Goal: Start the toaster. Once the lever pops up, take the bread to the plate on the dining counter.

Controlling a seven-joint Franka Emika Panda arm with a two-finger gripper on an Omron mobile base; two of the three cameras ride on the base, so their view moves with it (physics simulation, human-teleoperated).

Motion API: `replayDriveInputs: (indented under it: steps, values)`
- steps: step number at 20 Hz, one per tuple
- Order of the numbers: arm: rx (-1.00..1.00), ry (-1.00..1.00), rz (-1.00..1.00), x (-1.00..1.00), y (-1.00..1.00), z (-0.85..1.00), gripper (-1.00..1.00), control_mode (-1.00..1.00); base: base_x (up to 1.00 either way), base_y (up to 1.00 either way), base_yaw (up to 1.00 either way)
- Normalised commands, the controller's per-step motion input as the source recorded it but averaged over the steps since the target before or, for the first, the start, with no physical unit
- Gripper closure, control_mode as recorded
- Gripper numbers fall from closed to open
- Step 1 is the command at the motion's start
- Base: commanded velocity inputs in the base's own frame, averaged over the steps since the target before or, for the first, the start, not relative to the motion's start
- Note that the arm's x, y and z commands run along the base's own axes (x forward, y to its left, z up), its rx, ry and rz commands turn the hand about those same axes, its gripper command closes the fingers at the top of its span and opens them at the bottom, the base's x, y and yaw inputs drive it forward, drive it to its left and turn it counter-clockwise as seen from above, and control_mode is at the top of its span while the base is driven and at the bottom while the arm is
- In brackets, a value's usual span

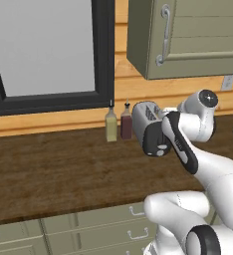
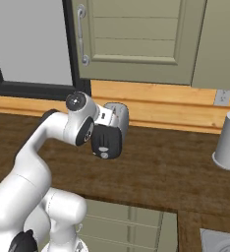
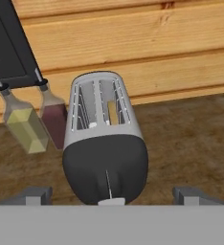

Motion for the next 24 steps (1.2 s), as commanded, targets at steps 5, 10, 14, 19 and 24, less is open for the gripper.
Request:
replayDriveInputs:
  steps: [5,10,14,19,24]
  values:
    - [0.0,0.0,0.0,0.01,0.0,0.0,-1.0,-1.0,0.0,0.0,0.0]
    - [0.0,0.0,0.0,0.0,0.0,0.0,-1.0,-1.0,0.0,0.0,0.0]
    - [0.0,0.0,0.0,0.0,0.0,0.0,-1.0,-1.0,0.0,0.0,0.0]
    - [0.0,0.0,0.0,0.0,0.0,0.0,-1.0,-1.0,0.0,0.0,0.0]
    - [0.0,0.0,0.0,0.0,0.0,0.0,-1.0,-1.0,0.0,0.0,0.0]
